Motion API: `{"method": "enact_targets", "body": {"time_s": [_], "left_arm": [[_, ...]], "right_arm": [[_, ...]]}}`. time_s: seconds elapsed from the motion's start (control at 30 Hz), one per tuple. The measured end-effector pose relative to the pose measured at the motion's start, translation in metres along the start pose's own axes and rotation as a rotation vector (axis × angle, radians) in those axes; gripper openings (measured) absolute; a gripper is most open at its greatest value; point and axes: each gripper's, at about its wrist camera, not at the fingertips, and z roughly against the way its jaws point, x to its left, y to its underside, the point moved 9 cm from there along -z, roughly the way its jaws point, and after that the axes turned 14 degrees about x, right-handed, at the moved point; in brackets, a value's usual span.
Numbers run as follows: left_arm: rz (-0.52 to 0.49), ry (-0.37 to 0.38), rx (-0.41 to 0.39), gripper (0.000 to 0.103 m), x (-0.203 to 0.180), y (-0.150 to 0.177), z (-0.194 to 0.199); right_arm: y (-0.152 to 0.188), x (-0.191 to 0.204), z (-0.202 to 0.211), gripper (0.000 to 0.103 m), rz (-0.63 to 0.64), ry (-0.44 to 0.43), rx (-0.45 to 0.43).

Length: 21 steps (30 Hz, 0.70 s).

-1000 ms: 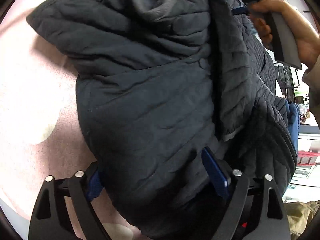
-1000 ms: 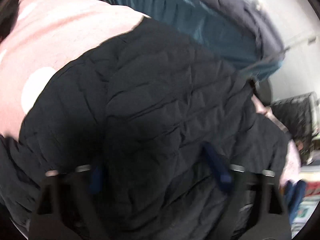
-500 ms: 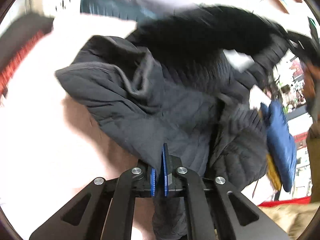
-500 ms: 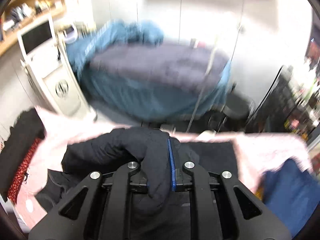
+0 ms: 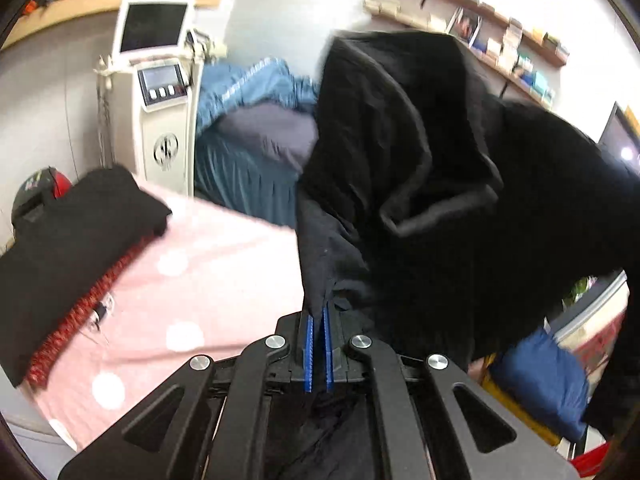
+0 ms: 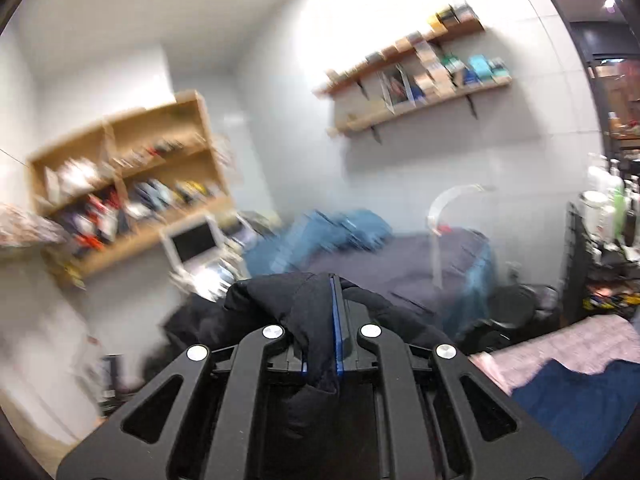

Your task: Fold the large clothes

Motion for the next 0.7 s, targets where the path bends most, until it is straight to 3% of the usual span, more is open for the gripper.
{"method": "enact_targets", "body": {"time_s": [0.2,0.37,0.47,0.53,0.6,0.63,0.7], "left_arm": [[-0.055,-0.050,-0.264,0.004,-0.032,-0.059,0.100],[-0.130,-0.109,-0.435,0.004,-0.048,-0.089,0.184],[-0.153,-0.102,-0.440,0.004,-0.053,-0.106,0.188],[-0.161,-0.076,-0.393,0.004,-0.054,-0.119,0.166],[-0.135,0.014,-0.282,0.004,-0.055,-0.129,0.118],[-0.126,0.063,-0.186,0.004,-0.061,-0.133,0.074],[-0.143,0.042,-0.072,0.005,-0.063,-0.131,0.010]], "right_arm": [[-0.018,0.061,0.115,0.009,0.003,-0.287,-0.155],[-0.018,0.065,0.173,0.009,-0.101,-0.454,-0.264],[-0.013,0.033,0.178,0.009,-0.181,-0.386,-0.283],[-0.004,-0.007,0.160,0.009,-0.266,-0.236,-0.264],[0.009,-0.047,0.130,0.009,-0.341,-0.078,-0.198],[0.019,-0.069,0.108,0.009,-0.400,-0.022,-0.146],[0.047,-0.119,0.062,0.009,-0.537,0.089,-0.026]]}}
